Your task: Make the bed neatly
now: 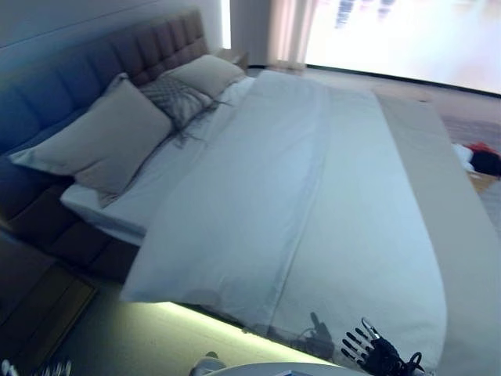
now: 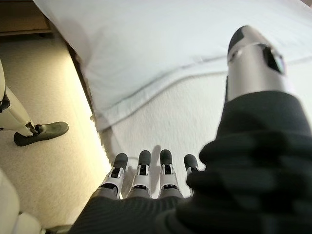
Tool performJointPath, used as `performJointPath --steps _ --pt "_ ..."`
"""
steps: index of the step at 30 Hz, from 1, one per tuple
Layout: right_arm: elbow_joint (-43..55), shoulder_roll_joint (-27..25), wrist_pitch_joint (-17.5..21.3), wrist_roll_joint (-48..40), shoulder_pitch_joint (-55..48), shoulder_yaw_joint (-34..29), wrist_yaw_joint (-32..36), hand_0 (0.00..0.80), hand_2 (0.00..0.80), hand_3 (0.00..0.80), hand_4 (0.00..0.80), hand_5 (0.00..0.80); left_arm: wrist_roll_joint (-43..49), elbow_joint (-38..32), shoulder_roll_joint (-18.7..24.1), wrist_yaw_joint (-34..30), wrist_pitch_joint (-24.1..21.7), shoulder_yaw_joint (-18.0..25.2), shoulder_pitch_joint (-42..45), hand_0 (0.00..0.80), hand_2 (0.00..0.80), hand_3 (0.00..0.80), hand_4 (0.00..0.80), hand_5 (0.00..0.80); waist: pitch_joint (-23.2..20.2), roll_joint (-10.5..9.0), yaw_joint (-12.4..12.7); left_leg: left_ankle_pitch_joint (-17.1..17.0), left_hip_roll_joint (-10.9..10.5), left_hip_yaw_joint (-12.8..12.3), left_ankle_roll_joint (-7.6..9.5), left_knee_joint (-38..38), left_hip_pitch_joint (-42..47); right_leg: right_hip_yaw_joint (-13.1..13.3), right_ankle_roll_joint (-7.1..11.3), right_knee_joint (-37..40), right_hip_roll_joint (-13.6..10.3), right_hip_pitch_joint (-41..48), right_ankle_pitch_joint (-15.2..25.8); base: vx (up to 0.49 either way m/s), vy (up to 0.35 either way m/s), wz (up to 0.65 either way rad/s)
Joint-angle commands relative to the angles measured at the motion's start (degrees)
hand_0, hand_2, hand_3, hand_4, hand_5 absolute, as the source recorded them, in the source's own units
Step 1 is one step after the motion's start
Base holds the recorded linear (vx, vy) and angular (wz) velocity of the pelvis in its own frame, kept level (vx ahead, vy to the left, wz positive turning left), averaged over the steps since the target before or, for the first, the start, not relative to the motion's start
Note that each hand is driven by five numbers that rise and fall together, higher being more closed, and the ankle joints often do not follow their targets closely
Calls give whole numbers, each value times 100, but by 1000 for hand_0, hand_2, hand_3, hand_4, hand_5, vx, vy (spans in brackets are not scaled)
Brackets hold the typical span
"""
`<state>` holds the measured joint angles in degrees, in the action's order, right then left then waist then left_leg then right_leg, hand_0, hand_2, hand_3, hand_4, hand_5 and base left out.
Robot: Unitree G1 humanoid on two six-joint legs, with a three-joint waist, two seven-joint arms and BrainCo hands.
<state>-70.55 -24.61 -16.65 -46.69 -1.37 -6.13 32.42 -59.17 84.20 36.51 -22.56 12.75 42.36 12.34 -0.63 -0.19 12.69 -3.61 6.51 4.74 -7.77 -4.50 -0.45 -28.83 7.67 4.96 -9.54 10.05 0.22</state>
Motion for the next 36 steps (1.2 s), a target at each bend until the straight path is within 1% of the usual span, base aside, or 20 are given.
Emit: performJointPath --steps 1,3,4,5,6,10,12,14,15,17,18,19,21,22,25,27,30,33,34,36 --pt "-68 -121 -72 -92 516 -145 131 0 0 0 0 0 1191 211 157 -38 -552 -463 -67 0 0 0 0 0 362 -218 378 206 -13 -238 139 -25 157 110 175 -49 -479 2 40 -56 49 48" --pt "-77 -146 -55 -142 543 -118 134 0 0 0 0 0 1798 338 52 177 -866 -756 23 0 0 0 0 0 409 -201 418 193 -15 -229 152 -16 138 81 163 -59 -492 -12 67 -54 33 42" --pt "-74 -148 -51 -152 541 -119 142 0 0 0 0 0 1899 363 22 263 -936 -814 39 0 0 0 0 0 421 -199 428 188 -18 -225 154 -14 133 75 164 -61 -495 -14 75 -43 5 28" --pt "-54 -160 -59 -214 549 -78 155 0 0 0 0 0 2184 450 -22 599 -1147 -1021 90 0 0 0 0 0 460 -211 447 175 -22 -211 162 -12 130 55 160 -67 -502 -11 95 -34 -3 16" --pt "-42 -156 -48 -245 551 -57 163 0 0 0 0 0 2464 496 -43 821 -1300 -1117 116 0 0 0 0 0 476 -209 455 171 -24 -203 165 -13 132 48 157 -68 -503 -11 105 -29 -6 13" --pt "104 -156 -55 -324 558 106 173 0 0 0 0 0 3083 547 -146 1500 -1779 -1545 110 0 0 0 0 0 498 -218 434 164 -13 -235 172 -24 165 48 155 -76 -511 -31 148 -10 -17 12" --pt "178 -141 -33 -360 571 227 195 0 0 0 0 0 3459 529 -212 1900 -2010 -1791 73 0 0 0 0 0 492 -221 396 160 2 -294 176 -36 193 71 156 -70 -512 -49 179 0 -47 1" --pt "280 -107 -30 -298 574 383 177 0 0 0 0 0 3832 450 -327 2308 -2268 -2178 -20 0 0 0 0 0 468 -239 298 158 22 -403 174 -50 216 149 169 -58 -505 -106 217 -3 -67 -3" --pt "296 -96 -10 -192 566 445 173 0 0 0 0 0 4030 372 -374 2487 -2399 -2363 -69 0 0 0 0 0 462 -243 248 159 29 -455 174 -50 225 188 174 -55 -498 -134 232 -8 -60 -2" --pt "288 -148 36 348 547 626 281 0 0 0 0 0 4564 132 -454 2797 -2599 -2812 -208 0 0 0 0 0 436 -245 138 164 46 -583 170 -50 243 273 191 -34 -489 -186 270 -11 -53 -10" --pt "295 -174 52 486 544 693 308 0 0 0 0 0 4699 25 -485 2846 -2606 -2971 -262 0 0 0 0 0 429 -244 112 163 51 -622 167 -50 247 296 199 -28 -490 -202 287 -18 -53 -31" --pt "349 -253 82 806 547 855 324 0 0 0 0 0 4779 -219 -539 2957 -2568 -3285 -394 0 0 0 0 0 417 -247 47 160 62 -702 161 -50 258 341 214 -15 -496 -233 321 -21 -40 -36" --pt "404 -330 176 1139 549 991 358 0 0 0 0 0 4832 -405 -576 2952 -2541 -3520 -488 0 0 0 0 0 397 -255 -7 154 61 -748 163 -50 242 373 228 3 -510 -279 361 -32 -46 -28" --pt "449 -419 320 1474 547 1131 506 0 0 0 0 0 5033 -563 -607 2876 -2514 -3713 -587 0 0 0 0 0 387 -258 -59 158 72 -806 159 -50 248 398 237 4 -518 -310 382 -41 -67 -25" --pt "785 -544 194 1429 552 1375 565 0 0 0 0 0 5240 -949 -701 2750 -2306 -4324 -827 0 0 0 0 0 348 -262 -225 168 104 -966 159 -50 287 488 260 4 -533 -380 447 -22 -72 -30" --pt "928 -556 168 1412 532 1388 509 0 0 0 0 0 5269 -1078 -737 2616 -2147 -4523 -965 0 0 0 0 0 313 -238 -360 181 132 -1085 160 -50 330 559 277 4 -545 -416 476 -4 -49 -34" --pt "940 -412 230 1341 410 1354 448 0 0 0 0 0 5302 -1145 -845 2376 -1887 -4807 -1132 0 0 0 0 0 273 -213 -577 204 169 -1250 170 -50 401 708 297 4 -537 -482 521 5 -66 -36" --pt "665 -115 467 1157 303 1276 192 0 0 0 0 0 5201 -1026 -1059 2266 -1650 -5061 -1327 0 0 0 0 0 241 -194 -805 244 185 -1379 186 -50 486 877 292 4 -497 -523 532 19 -72 -35" --pt "483 85 690 1036 272 1250 -50 0 0 0 0 0 5183 -978 -1191 2233 -1556 -5136 -1397 0 0 0 0 0 231 -185 -897 257 194 -1433 192 -50 531 970 281 4 -467 -535 529 30 -71 -36" --pt "228 386 793 620 241 1197 -489 0 0 0 0 0 4981 -903 -1372 2066 -1385 -5241 -1484 0 0 0 0 0 218 -168 -1038 280 216 -1527 201 -50 611 1109 258 4 -422 -547 524 34 -69 -31"
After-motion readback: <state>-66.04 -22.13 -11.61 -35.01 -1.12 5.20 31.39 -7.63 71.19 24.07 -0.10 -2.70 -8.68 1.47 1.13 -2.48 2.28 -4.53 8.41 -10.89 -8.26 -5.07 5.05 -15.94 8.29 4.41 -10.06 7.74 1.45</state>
